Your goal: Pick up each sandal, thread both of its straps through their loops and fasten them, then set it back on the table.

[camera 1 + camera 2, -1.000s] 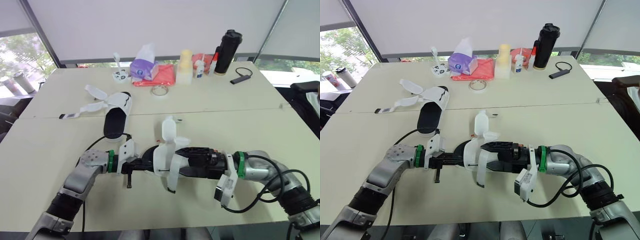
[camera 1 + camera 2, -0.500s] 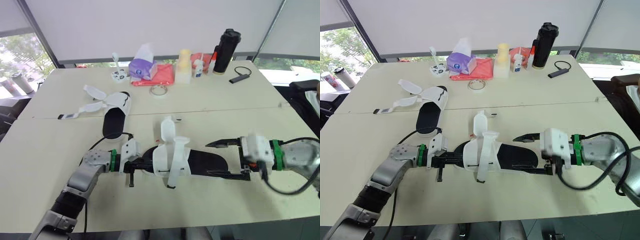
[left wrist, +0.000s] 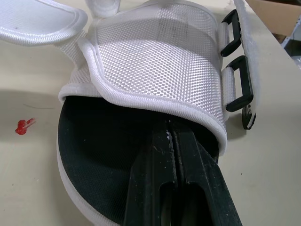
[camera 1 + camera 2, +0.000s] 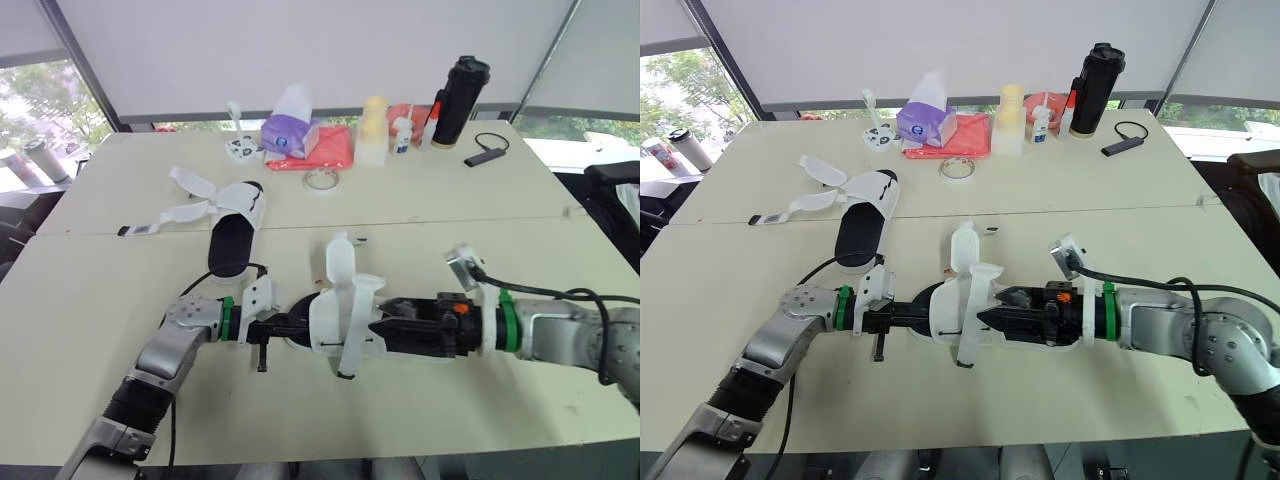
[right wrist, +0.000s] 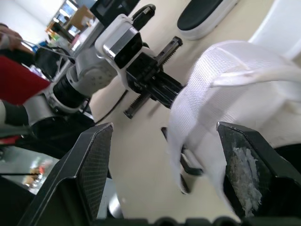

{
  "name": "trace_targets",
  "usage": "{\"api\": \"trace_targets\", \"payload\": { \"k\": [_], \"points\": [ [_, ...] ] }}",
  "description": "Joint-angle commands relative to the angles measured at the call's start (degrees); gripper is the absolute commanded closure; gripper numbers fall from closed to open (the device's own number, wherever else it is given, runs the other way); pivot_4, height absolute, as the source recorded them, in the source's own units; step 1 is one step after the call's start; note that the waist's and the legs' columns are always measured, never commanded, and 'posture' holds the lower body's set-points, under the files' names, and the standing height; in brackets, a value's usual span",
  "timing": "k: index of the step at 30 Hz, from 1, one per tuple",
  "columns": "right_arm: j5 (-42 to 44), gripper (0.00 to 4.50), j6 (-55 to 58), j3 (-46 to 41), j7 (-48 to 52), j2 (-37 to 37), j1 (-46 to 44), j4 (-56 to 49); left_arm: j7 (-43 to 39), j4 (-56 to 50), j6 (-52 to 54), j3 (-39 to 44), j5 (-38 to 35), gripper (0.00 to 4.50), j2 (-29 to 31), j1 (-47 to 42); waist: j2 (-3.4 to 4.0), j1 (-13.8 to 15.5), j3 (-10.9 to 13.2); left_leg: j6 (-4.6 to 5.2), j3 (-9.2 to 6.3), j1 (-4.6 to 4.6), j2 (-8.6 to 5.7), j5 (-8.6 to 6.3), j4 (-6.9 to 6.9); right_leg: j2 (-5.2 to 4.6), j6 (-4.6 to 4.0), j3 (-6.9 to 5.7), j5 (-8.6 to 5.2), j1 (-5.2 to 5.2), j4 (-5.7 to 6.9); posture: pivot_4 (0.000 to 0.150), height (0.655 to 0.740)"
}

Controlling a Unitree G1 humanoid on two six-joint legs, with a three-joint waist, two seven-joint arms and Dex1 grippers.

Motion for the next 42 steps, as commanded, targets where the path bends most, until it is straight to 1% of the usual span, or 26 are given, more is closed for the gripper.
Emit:
{"api": "trace_targets", "payload": {
  "k": [1, 9, 15, 21, 24, 25, 30, 32, 35, 38, 42],
  "points": [
    [1.0, 0.74, 2.0, -0.5, -2.4, 3.2, -0.9, -2.1, -0.1, -1.6, 0.1, 0.4, -0.3, 4.50, 0.6, 0.0, 0.00, 0.0, 0.0, 0.00, 0.00, 0.00, 0.00, 0.00, 0.01, 0.01, 0.01, 0.00, 0.01, 0.01, 0.00, 0.150, 0.7400],
    [0.6, 0.74, 5.9, 0.8, -6.2, 10.8, -3.2, -1.8, 0.1, -2.1, 0.4, 0.4, -0.4, 4.50, 0.7, 0.1, 0.00, -0.1, 0.0, 0.00, -0.01, 0.01, 0.01, 0.00, 0.01, 0.09, 0.04, 0.00, 0.02, 0.00, 0.03, 0.150, 0.7400],
    [1.5, 0.74, 8.9, 0.9, -6.6, 13.0, -3.3, -1.5, 0.3, -2.7, 1.0, 0.4, -0.5, 4.50, 0.8, 0.3, 0.00, -0.1, 0.0, 0.00, -0.03, 0.01, 0.00, 0.00, 0.00, 0.11, 0.04, 0.00, 0.02, 0.00, 0.02, 0.150, 0.7400],
    [0.7, 0.74, 10.6, 1.0, -6.8, 14.2, -2.5, -1.0, 0.4, -3.5, 1.6, 0.5, -0.6, 4.50, 1.0, 0.6, 0.00, -0.1, 0.0, 0.00, -0.03, 0.01, 0.01, 0.00, 0.00, 0.12, 0.04, 0.00, 0.02, 0.00, 0.03, 0.150, 0.7400],
    [0.1, 1.53, 11.2, 0.9, -6.9, 14.8, -2.4, -0.5, 0.5, -3.9, 1.9, 0.5, -0.7, 4.50, 1.0, 0.9, 0.00, -0.1, 0.0, 0.00, -0.03, 0.01, 0.01, 0.00, 0.00, 0.12, 0.04, 0.00, 0.02, -0.01, 0.03, 0.150, 0.7400],
    [-0.1, 1.93, 11.3, 0.9, -7.0, 15.0, -2.4, -0.3, 0.5, -4.1, 1.9, 0.5, -0.7, 4.50, 1.1, 1.0, 0.00, -0.1, 0.0, 0.00, -0.03, 0.01, 0.01, 0.00, 0.00, 0.12, 0.04, 0.00, 0.02, -0.01, 0.03, 0.150, 0.7400],
    [-1.6, 4.47, 11.7, 1.2, -7.4, 17.1, -3.3, 1.6, 0.8, -5.0, 2.6, 0.8, -0.8, 4.50, 1.3, 1.7, 0.00, -0.2, 0.0, 0.00, -0.03, 0.01, 0.01, 0.00, 0.00, 0.13, 0.04, 0.00, 0.02, -0.01, 0.03, 0.150, 0.7400],
    [-2.4, 4.47, 12.1, 0.9, -6.9, 17.2, -3.6, 1.2, 1.0, -5.3, 2.7, 0.8, -0.9, 4.50, 1.4, 1.9, 0.00, -0.1, 0.0, 0.00, -0.03, 0.01, 0.01, 0.00, 0.00, 0.14, 0.04, 0.00, 0.02, -0.02, 0.04, 0.150, 0.7400],
    [-3.8, 4.47, 12.1, -1.7, -5.4, 14.9, -5.6, -0.9, 1.2, -5.5, 2.9, 0.8, -1.0, 4.50, 1.4, 2.0, 0.00, -0.1, 0.0, 0.00, -0.03, 0.01, 0.01, 0.00, 0.00, 0.14, 0.04, 0.00, 0.02, -0.02, 0.04, 0.150, 0.7400],
    [-4.8, 4.47, 12.3, -3.6, -3.1, 12.4, -9.9, -0.8, 1.5, -5.4, 2.9, 0.7, -1.0, 4.50, 1.3, 1.9, 0.00, -0.2, 0.0, 0.00, -0.02, 0.01, 0.01, 0.00, 0.01, 0.14, 0.04, 0.00, 0.02, -0.02, 0.04, 0.150, 0.7400],
    [-5.9, 4.47, 14.1, -3.4, -0.7, 12.0, -17.6, 3.4, 1.6, -5.2, 2.6, 0.4, -0.9, 4.50, 0.9, 1.7, 0.00, -0.2, 0.0, 0.00, -0.04, 0.03, 0.04, 0.00, -0.01, 0.19, 0.03, -0.01, 0.03, -0.01, 0.04, 0.150, 0.7400]
  ]
}}
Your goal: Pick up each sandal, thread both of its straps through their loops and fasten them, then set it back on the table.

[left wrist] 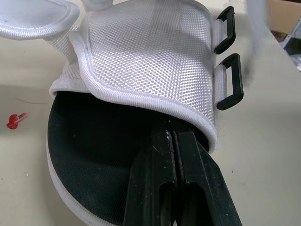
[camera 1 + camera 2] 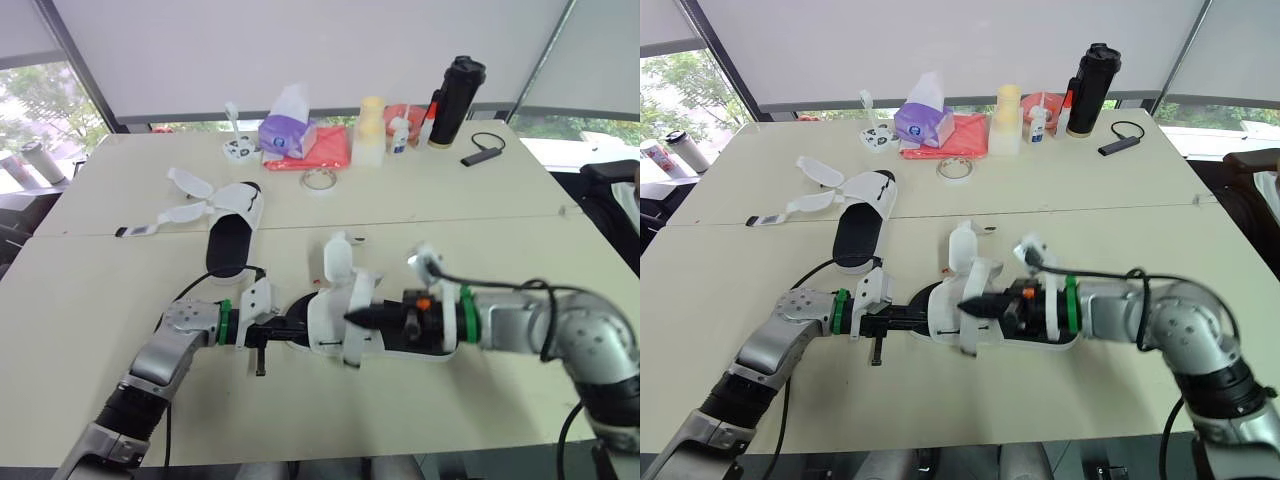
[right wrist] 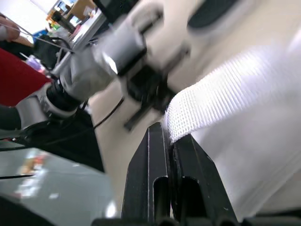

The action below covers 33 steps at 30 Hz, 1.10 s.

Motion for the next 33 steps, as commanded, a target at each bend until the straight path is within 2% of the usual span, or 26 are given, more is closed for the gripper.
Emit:
{"api": "trace_targets", "payload": {
  "k": [1, 7, 11, 16, 33],
  "points": [
    [-1.4, 4.47, 1.5, -0.3, 3.1, 0.2, -5.2, 2.7, 0.2, -1.3, -0.6, 0.2, -0.5, 4.50, -0.3, -0.2, 0.00, 0.1, 0.0, 0.00, 0.00, 0.00, 0.01, 0.00, 0.00, 0.00, 0.00, 0.00, 0.00, 0.00, 0.00, 0.150, 0.7400],
    [-7.1, 4.47, 4.6, 2.9, 9.4, 1.9, -12.0, 9.6, 0.3, -0.9, -0.9, 0.2, -0.2, 4.50, -0.9, -0.6, 0.00, 0.1, 0.0, 0.00, 0.01, -0.02, -0.03, 0.00, -0.01, -0.04, 0.00, 0.00, 0.00, -0.02, 0.00, 0.150, 0.7400],
    [-14.3, 4.47, 4.7, 6.4, 15.9, 1.4, -13.0, 11.4, 0.7, -1.4, -0.7, 0.3, -0.2, 4.50, -1.0, -0.2, 0.00, 0.0, 0.0, 0.00, 0.01, -0.02, -0.03, 0.00, -0.02, -0.03, 0.01, 0.00, 0.01, -0.04, 0.00, 0.150, 0.7400],
    [-16.5, 4.47, 8.3, 7.1, 22.1, 1.0, -13.2, 12.8, 1.2, -2.4, -0.7, 0.6, -0.2, 4.50, -0.5, 1.0, 0.00, 0.0, 0.0, 0.00, 0.02, -0.02, -0.03, 0.00, -0.03, -0.03, 0.02, 0.00, 0.01, -0.05, 0.00, 0.150, 0.7400],
    [-26.3, 4.47, 16.4, 7.9, 29.9, 6.9, -24.4, 29.6, 2.0, -3.4, -0.8, 0.3, -0.2, 4.50, -0.6, 1.9, 0.00, 0.0, 0.0, -0.01, 0.02, -0.02, -0.06, 0.00, -0.06, -0.04, 0.04, 0.00, 0.03, -0.08, 0.01, 0.150, 0.7400]
  ]
}}
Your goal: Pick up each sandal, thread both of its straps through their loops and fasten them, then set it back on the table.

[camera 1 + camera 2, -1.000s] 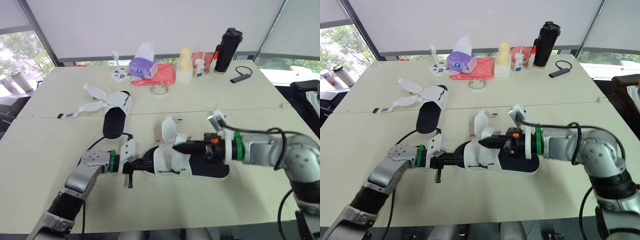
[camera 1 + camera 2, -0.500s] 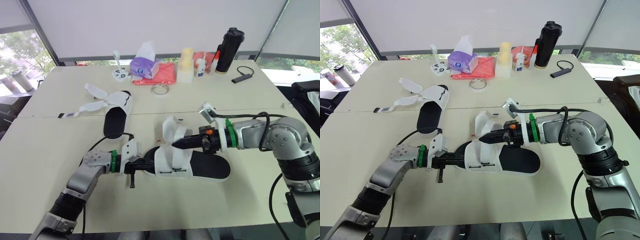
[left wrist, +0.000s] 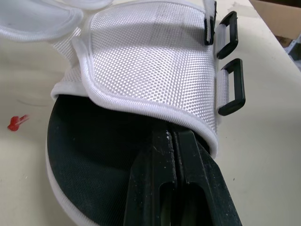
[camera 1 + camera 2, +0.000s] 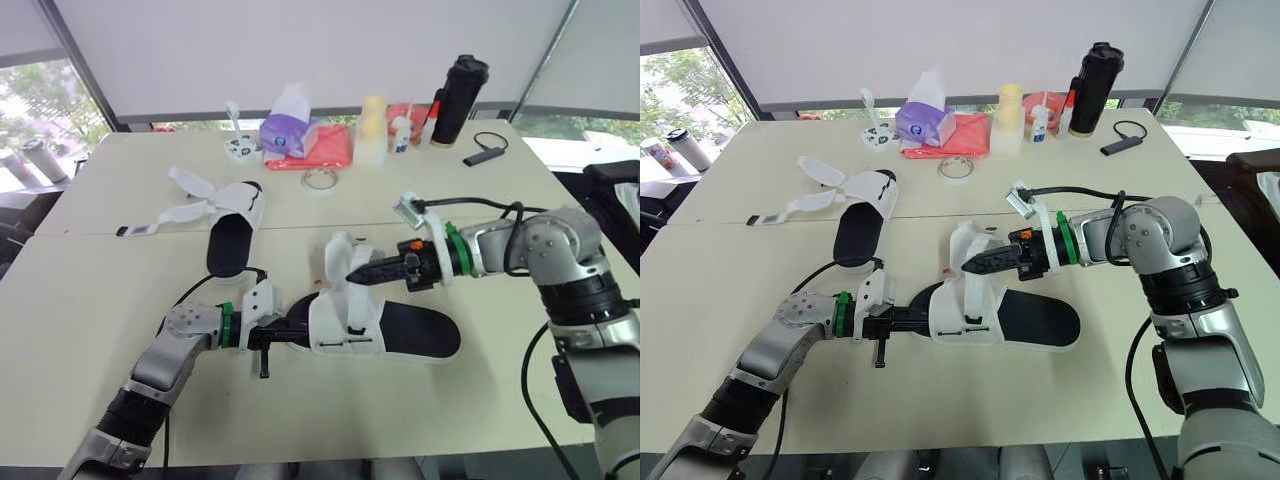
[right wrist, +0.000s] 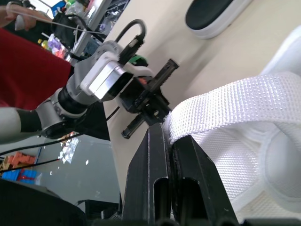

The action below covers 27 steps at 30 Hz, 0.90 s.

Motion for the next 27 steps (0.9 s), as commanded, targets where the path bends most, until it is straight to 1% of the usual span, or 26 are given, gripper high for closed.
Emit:
{"api": "trace_targets", "payload": {
  "k": [1, 6, 14, 21, 25, 26, 27],
  "points": [
    [-1.5, 4.47, 1.7, -0.5, 2.2, 0.6, -2.9, 1.3, 0.3, -1.8, -0.7, 0.3, -0.3, 4.50, 0.2, 0.6, 0.00, 0.0, 0.0, 0.00, 0.00, 0.00, -0.01, 0.00, 0.00, 0.00, 0.01, 0.00, 0.00, -0.01, 0.00, 0.150, 0.7400],
    [-2.1, 4.47, 5.5, -0.2, 4.0, 1.4, -3.8, 2.5, 0.6, -2.0, -0.7, 0.3, -0.4, 4.50, 0.2, 0.9, 0.00, 0.0, 0.0, 0.00, 0.00, 0.00, 0.00, 0.00, 0.00, 0.00, 0.01, 0.00, 0.01, -0.01, 0.01, 0.150, 0.7400],
    [-2.9, 4.47, 8.3, -1.4, 5.3, 2.3, -4.6, 3.5, 0.8, -2.2, -0.7, 0.2, -0.4, 4.50, 0.2, 0.9, 0.00, 0.0, 0.0, 0.00, 0.00, 0.00, 0.00, 0.00, 0.00, 0.00, 0.02, 0.00, 0.01, -0.01, 0.01, 0.150, 0.7400],
    [-5.1, 4.47, 7.1, -1.9, 4.5, 3.7, -4.4, 4.9, 0.9, -2.3, -0.5, 0.1, -0.5, 4.50, -0.1, 0.9, 0.00, -0.1, 0.0, 0.00, 0.00, 0.00, -0.01, 0.00, 0.00, 0.00, 0.03, 0.00, 0.02, -0.02, 0.02, 0.150, 0.7400],
    [-6.7, 4.47, 5.8, -1.5, 4.5, 3.9, -2.6, 4.0, 0.9, -2.5, -0.4, 0.1, -0.5, 4.50, -0.1, 1.1, 0.00, -0.1, 0.0, 0.00, 0.00, 0.00, -0.01, 0.00, -0.01, 0.00, 0.04, 0.00, 0.02, -0.02, 0.02, 0.150, 0.7400],
    [-6.7, 3.88, 5.9, -1.6, 4.7, 3.7, -2.3, 3.4, 1.0, -2.5, -0.4, 0.1, -0.5, 4.50, -0.1, 1.1, 0.00, -0.1, 0.0, 0.00, 0.00, 0.00, -0.01, 0.00, -0.01, 0.00, 0.04, 0.00, 0.03, -0.02, 0.02, 0.150, 0.7400],
    [-6.6, 3.65, 6.0, -1.7, 4.9, 3.6, -2.1, 3.0, 1.0, -2.6, -0.4, 0.1, -0.5, 4.50, -0.1, 1.2, 0.00, -0.1, 0.0, 0.00, 0.00, 0.00, -0.01, 0.00, -0.01, 0.00, 0.05, 0.00, 0.03, -0.02, 0.02, 0.150, 0.7400]
  ]
}}
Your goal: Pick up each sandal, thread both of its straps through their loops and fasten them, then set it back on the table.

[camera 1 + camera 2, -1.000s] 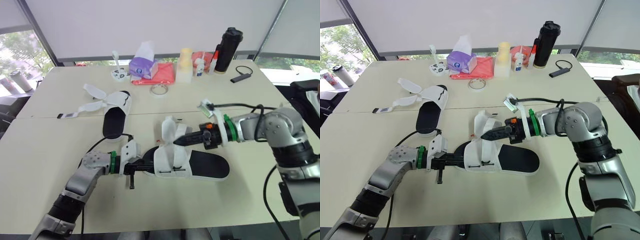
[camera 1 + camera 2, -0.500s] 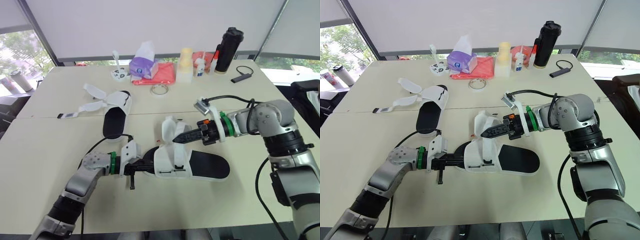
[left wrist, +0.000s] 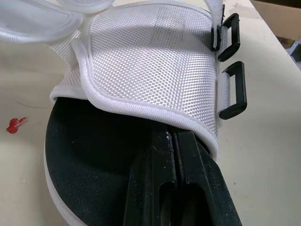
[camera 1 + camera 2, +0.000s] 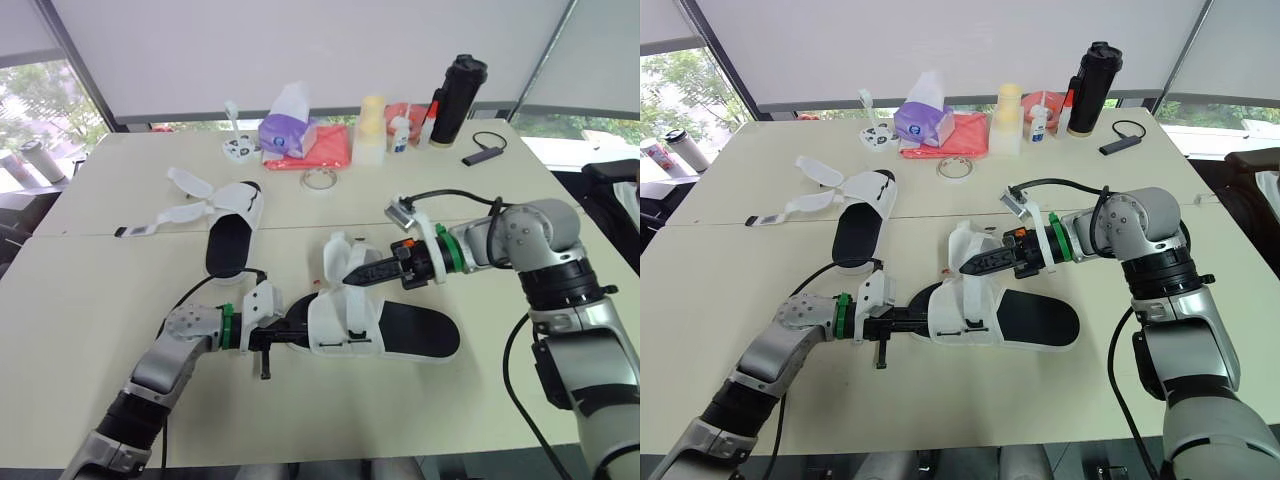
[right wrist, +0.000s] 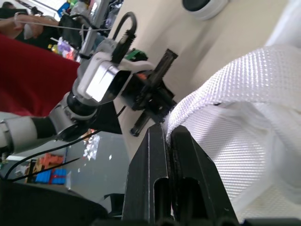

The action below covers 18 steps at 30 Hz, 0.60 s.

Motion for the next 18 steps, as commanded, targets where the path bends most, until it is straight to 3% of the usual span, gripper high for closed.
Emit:
{"api": "trace_targets", "payload": {
  "k": [1, 3, 18],
  "points": [
    [-0.1, 3.17, -0.3, -1.6, 0.4, -0.1, 0.6, -2.6, 0.2, -1.9, -0.4, 0.1, -0.5, 4.50, 0.1, 0.6, 0.00, 0.0, 0.0, 0.00, 0.00, 0.00, 0.00, 0.00, 0.00, 0.00, 0.01, 0.00, 0.00, 0.00, 0.00, 0.150, 0.7400],
    [-0.3, 2.25, -0.7, -1.8, 0.3, -0.6, 1.4, -4.4, 0.3, -2.1, -0.3, 0.2, -0.5, 4.50, 0.1, 0.7, 0.00, 0.0, 0.0, 0.00, 0.00, 0.00, 0.00, 0.00, 0.00, 0.00, 0.02, 0.00, 0.01, 0.00, 0.00, 0.150, 0.7400],
    [2.1, 2.25, 3.8, -8.9, -4.4, 1.4, 8.2, -14.3, 0.0, -1.3, -0.4, -0.1, -0.4, 4.50, -0.4, -0.2, 0.00, 0.0, 0.0, 0.00, -0.01, 0.00, 0.00, 0.00, 0.01, 0.00, 0.03, 0.00, 0.02, 0.01, 0.00, 0.150, 0.7400]
  ]
}}
